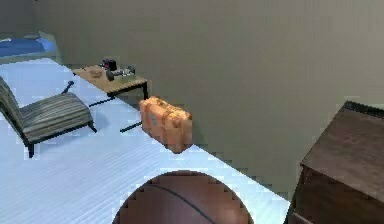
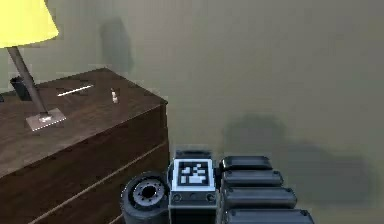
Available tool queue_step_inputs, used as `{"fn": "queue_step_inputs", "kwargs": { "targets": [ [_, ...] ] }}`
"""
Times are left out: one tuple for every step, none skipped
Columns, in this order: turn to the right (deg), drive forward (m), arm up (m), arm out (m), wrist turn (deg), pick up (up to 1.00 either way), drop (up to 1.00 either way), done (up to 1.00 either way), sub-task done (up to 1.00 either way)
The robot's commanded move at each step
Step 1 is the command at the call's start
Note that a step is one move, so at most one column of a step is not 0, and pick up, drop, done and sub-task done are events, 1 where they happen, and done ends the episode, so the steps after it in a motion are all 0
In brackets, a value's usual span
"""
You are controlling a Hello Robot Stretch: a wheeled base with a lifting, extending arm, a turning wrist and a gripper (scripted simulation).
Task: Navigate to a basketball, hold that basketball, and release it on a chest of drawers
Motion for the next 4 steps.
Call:
{"fn": "queue_step_inputs", "kwargs": {
  "targets": [
    [-45.0, 0.0, 0.0, 0.0, 0.0, 0.0, 0.0, 0.0, 0.0],
    [-45.0, 0.0, 0.0, 0.0, 0.0, 0.0, 0.0, 0.0, 0.0],
    [-24.0, 0.0, 0.0, 0.0, 0.0, 0.0, 0.0, 0.0, 0.0],
    [45.0, 0.0, 0.0, 0.0, 0.0, 0.0, 0.0, 0.0, 0.0]
  ]
}}
